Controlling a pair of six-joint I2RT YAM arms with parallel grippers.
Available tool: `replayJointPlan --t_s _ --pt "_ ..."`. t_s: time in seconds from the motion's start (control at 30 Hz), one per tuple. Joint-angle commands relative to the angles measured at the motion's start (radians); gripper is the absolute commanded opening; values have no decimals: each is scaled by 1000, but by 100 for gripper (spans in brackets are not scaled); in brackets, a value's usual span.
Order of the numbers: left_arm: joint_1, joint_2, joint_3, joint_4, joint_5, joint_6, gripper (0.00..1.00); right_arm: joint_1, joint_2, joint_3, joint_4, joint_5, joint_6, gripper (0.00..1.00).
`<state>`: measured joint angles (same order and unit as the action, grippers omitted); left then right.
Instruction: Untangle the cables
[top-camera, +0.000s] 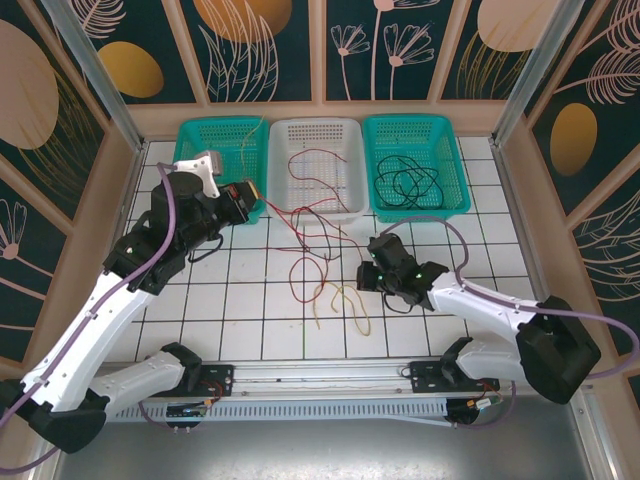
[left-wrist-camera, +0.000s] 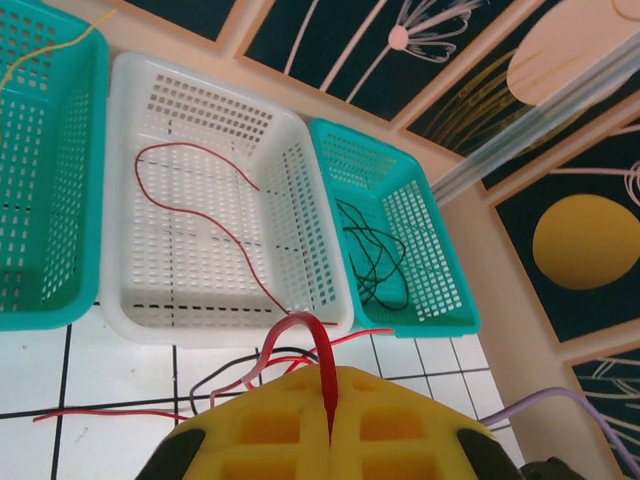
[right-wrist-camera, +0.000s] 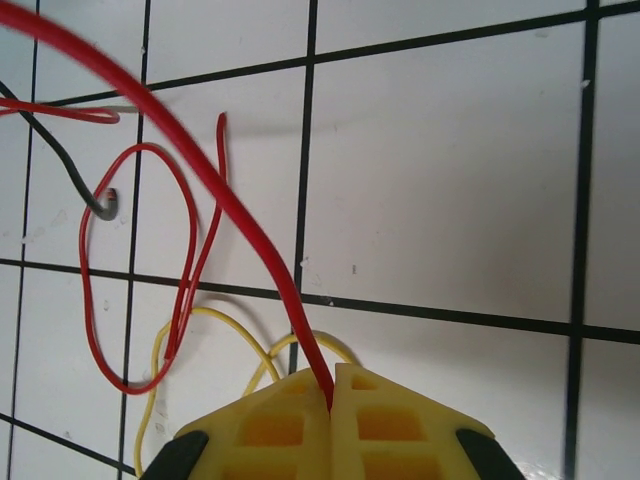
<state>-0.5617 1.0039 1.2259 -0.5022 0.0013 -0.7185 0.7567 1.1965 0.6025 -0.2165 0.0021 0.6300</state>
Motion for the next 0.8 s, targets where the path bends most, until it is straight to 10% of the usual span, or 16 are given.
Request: replayJointPlan --t_s 0.0,0.2,0.77 --pt "6 -4 15 55 89 60 0 0 -61 122 -141 100 -85 22" --pt "7 58 102 -58 216 187 0 -7 -35 419 -269 75 -271 61" --pt "6 120 233 -128 321 287 0 52 52 479 -130 -76 -276 61"
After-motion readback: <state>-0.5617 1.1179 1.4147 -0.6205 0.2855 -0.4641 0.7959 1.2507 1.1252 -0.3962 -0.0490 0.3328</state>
